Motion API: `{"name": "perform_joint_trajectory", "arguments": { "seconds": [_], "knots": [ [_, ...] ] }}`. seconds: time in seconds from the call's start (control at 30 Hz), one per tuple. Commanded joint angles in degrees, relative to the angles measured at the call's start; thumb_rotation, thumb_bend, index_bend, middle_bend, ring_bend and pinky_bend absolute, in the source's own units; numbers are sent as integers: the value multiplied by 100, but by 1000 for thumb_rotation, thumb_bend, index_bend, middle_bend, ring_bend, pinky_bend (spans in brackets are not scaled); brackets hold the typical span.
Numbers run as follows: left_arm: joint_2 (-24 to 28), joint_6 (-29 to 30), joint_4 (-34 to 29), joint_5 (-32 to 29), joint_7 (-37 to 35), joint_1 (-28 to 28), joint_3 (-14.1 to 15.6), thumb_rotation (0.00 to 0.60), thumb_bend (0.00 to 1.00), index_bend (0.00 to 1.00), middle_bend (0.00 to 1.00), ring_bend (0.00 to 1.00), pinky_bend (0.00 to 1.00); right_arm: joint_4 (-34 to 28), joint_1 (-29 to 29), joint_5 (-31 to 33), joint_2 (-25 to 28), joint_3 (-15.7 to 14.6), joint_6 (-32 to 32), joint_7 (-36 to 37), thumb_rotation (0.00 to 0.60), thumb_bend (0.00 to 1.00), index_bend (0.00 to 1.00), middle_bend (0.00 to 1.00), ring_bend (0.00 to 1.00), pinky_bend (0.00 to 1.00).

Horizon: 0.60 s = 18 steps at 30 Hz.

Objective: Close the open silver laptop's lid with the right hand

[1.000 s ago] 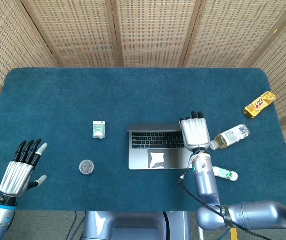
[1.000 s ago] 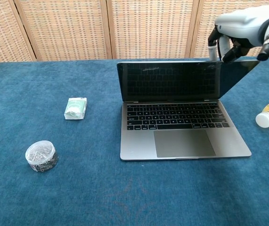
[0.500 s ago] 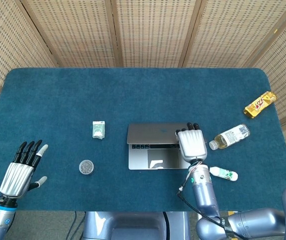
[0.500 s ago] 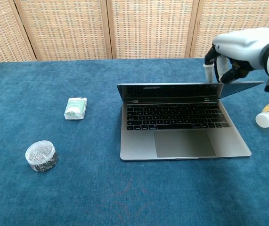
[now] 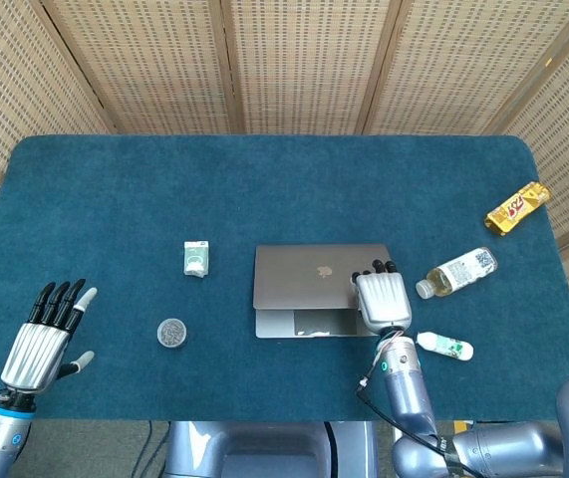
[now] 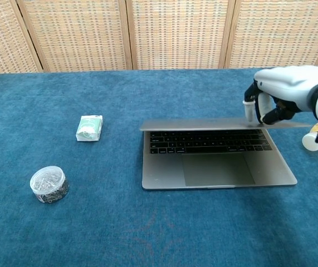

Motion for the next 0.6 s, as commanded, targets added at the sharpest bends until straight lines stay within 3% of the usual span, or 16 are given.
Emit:
{"name": "perform_joint_trajectory", "arguments": {
  "seconds": [0.03,0.6],
  "knots": [
    [-5,2,1,4,14,3,5,600,0,0,0,0,0,48,-92,-80,-19,-82,-42,75,600,1000,476,492,212,196],
    [-37,-6,11,11,86,6,10,600,0,0,0,0,0,504,-502,-177,-100,-289,-493,513,600,1000,476,492,212,196]
  ]
}}
